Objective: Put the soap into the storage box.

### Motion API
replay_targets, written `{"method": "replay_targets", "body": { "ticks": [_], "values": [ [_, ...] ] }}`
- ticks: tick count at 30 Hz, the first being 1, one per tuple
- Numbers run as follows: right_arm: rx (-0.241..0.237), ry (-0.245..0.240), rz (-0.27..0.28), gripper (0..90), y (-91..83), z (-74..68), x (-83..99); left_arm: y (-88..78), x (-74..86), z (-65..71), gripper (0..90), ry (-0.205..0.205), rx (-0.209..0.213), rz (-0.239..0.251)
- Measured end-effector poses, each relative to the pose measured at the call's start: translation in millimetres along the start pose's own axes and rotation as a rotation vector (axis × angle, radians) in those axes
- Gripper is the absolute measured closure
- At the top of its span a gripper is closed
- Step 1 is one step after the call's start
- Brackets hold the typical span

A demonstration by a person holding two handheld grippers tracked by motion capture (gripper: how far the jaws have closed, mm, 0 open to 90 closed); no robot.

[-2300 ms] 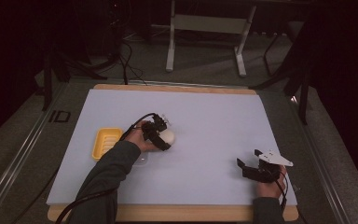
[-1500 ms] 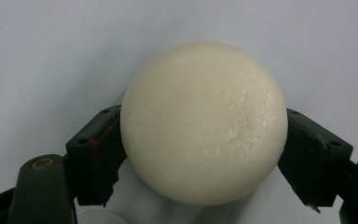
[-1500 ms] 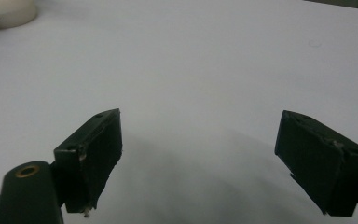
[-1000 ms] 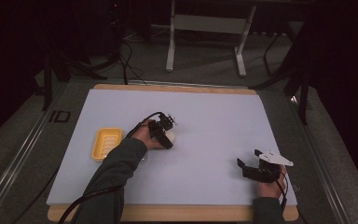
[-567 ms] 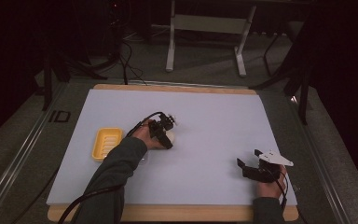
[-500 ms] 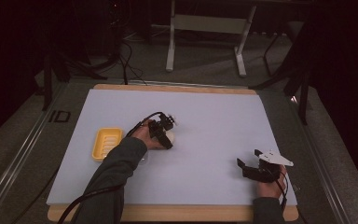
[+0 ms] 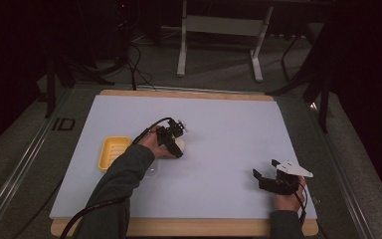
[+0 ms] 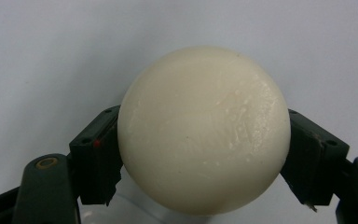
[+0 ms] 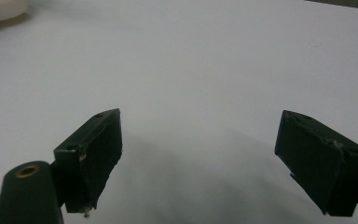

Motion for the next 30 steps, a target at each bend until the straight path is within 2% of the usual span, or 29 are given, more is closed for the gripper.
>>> {"method": "replay_targets", "body": {
  "ticks": [8,30],
  "values": [
    [-0.001,0.004,0.005,14.4,-0.6,0.5,0.2,-11.1,6.2,-7.2,23.8,-0.023,-0.018,0.003],
    [0.001,0.012,0.019,14.5,-2.0,0.6,0.7,-38.1,19.7,-15.1,23.8,-0.040,-0.046,0.002]
  ]
}}
Point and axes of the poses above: each handheld gripper's, and its own axes: y roughly forward along the jaws, x roughly out of its underside, z roughly to its right, the point moved 1 cm from there along y, roughly forward along the jaws, and after that the axes turned 1 degree about -z, right-handed, at the moved point
